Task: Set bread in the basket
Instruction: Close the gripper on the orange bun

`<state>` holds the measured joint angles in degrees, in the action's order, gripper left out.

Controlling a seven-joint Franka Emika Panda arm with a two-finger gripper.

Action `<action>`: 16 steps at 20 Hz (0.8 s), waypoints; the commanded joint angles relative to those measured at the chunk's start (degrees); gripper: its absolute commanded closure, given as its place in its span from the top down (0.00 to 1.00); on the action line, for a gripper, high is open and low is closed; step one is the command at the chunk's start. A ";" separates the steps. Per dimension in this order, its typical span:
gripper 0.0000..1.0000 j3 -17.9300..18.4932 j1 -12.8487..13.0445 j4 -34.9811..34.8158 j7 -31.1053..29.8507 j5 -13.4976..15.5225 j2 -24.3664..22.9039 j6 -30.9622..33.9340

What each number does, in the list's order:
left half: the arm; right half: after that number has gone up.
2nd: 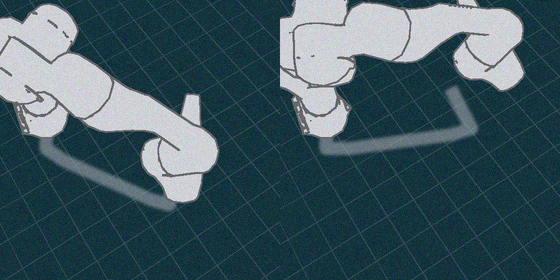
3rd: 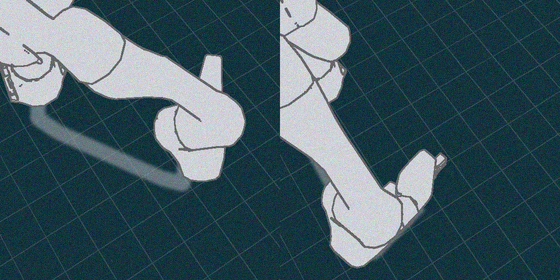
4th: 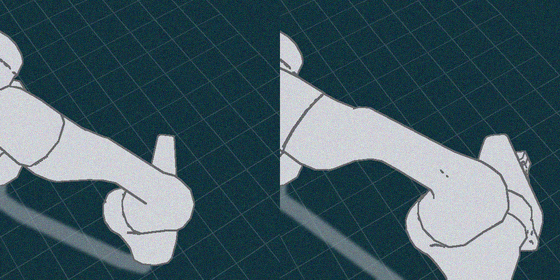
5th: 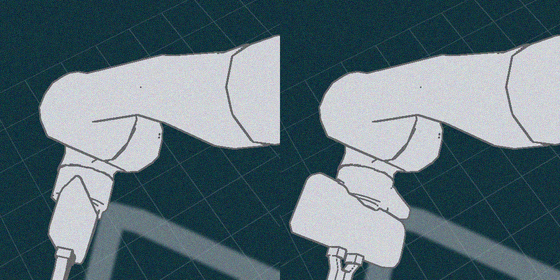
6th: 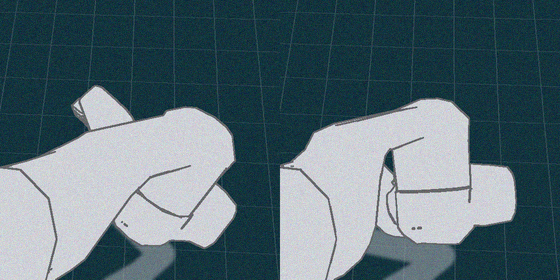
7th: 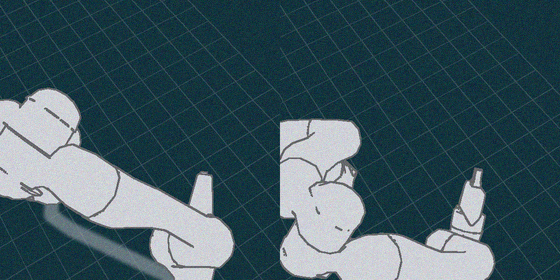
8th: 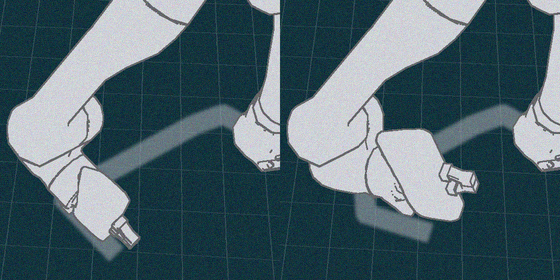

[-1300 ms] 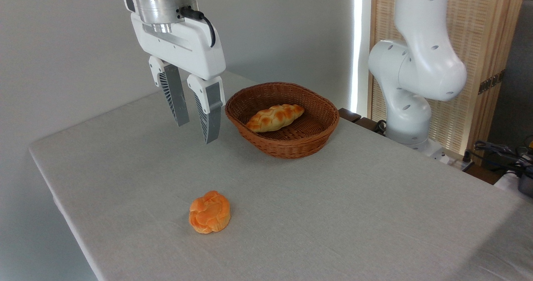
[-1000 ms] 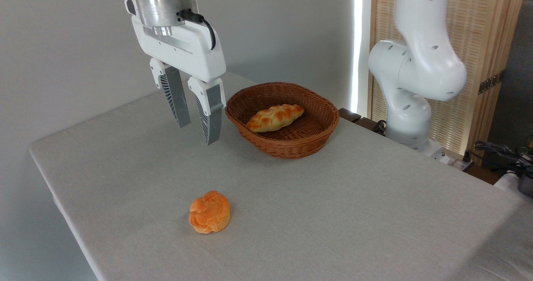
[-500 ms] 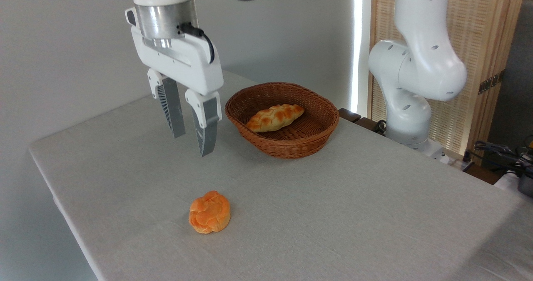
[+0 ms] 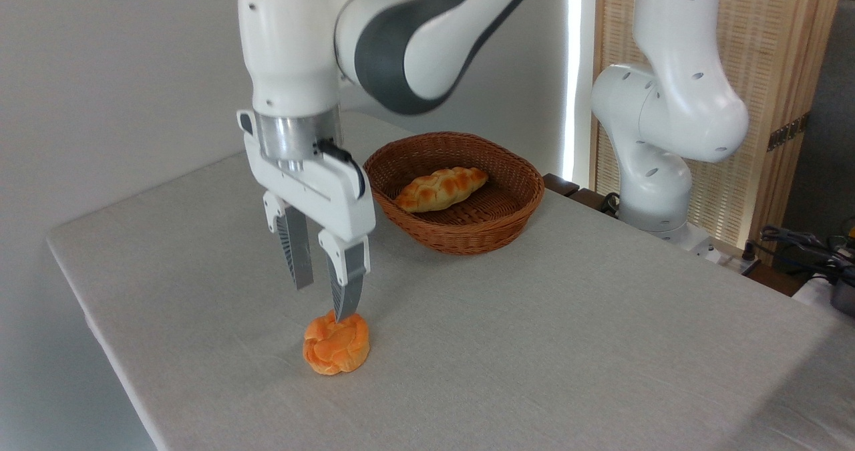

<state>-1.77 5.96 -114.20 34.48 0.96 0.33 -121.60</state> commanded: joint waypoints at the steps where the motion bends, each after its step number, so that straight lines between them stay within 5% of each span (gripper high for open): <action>1: 1.00 -0.43 0.37 -1.63 0.85 -0.88 0.81 -3.90; 9: 1.00 -1.40 0.37 -4.97 0.76 -6.67 2.21 -6.36; 11: 0.83 -1.40 0.37 -5.76 0.50 -7.12 2.21 -8.64; 14: 0.38 -1.40 0.37 -5.77 0.41 -7.12 2.13 -8.65; 16: 0.31 -1.40 0.37 -5.77 0.41 -7.03 2.13 -8.65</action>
<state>-3.20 6.35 -119.30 34.50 -5.30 2.87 -128.92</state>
